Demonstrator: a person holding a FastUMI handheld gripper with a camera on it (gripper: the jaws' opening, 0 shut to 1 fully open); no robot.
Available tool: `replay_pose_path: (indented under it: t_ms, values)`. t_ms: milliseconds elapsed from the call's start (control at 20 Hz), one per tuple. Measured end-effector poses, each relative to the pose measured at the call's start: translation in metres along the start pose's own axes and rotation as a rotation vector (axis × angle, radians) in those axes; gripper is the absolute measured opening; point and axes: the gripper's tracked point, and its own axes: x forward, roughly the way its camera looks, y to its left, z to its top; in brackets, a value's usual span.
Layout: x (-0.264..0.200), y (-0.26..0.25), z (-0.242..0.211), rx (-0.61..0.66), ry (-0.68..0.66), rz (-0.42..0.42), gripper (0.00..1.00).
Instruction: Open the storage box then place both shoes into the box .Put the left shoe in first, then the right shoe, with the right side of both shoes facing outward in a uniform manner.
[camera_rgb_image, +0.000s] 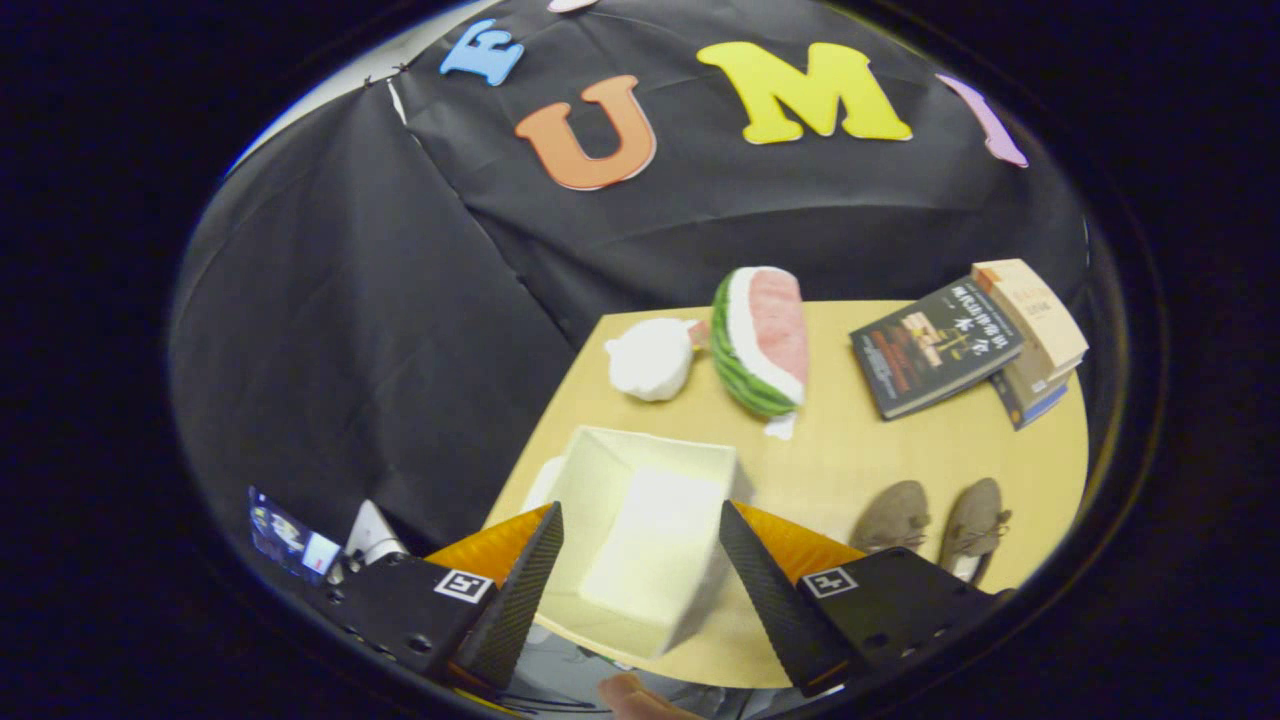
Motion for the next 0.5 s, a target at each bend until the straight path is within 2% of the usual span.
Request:
replay_pose_path:
  t_ms: [250,350,500]
  values:
    - [-0.001,-0.102,-0.035,0.096,0.07,-0.096,0.96]
    - [0.011,-0.137,-0.055,0.126,0.12,-0.121,0.96]
    - [0.028,-0.185,-0.093,0.116,0.214,-0.19,0.95]
